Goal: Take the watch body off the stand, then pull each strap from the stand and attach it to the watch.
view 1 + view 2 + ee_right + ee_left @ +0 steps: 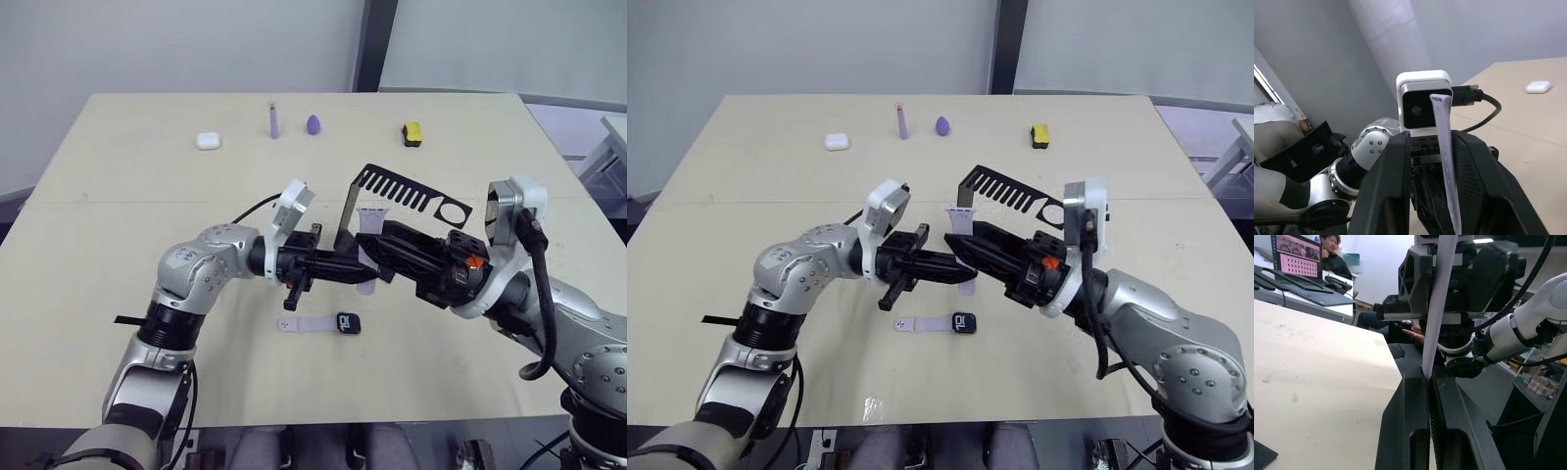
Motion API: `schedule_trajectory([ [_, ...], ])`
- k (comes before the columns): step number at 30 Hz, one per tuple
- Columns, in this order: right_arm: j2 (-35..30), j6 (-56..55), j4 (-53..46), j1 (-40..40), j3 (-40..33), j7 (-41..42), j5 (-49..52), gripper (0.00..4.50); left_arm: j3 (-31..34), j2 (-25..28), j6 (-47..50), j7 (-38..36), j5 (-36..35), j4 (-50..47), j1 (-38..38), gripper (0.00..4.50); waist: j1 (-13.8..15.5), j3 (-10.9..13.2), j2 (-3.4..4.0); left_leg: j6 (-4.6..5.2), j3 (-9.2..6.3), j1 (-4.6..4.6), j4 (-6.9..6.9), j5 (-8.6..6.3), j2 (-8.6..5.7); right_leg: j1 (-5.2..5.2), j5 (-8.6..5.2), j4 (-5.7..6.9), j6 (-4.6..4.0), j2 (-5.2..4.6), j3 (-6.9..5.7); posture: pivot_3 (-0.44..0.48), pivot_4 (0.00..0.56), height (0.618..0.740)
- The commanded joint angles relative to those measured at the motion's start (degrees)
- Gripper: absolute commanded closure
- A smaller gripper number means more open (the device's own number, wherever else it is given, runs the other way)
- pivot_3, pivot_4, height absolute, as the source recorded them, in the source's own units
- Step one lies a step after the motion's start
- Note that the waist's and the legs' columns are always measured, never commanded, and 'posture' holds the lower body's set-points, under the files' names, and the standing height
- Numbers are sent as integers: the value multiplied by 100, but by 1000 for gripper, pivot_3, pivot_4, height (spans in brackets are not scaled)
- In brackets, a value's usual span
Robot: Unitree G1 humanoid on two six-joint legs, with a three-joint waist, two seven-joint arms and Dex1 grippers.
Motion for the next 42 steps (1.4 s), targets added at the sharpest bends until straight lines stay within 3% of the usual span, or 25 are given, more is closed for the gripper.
schedule_trajectory([
  [1,-63,-154,-35,29,-109,-27,99,3182,125,-8,-24,-12,-135,-189,-66,4500,-1,0,0,0,0,0,0,0,0,0,0,0,0,0,0,0,150,740],
  [42,46,-393,79,-171,-14,-213,232,3182,102,-190,-86,89,-71,-196,-94,4500,-2,0,0,0,0,0,0,1,0,0,0,12,0,1,-2,0,150,740],
])
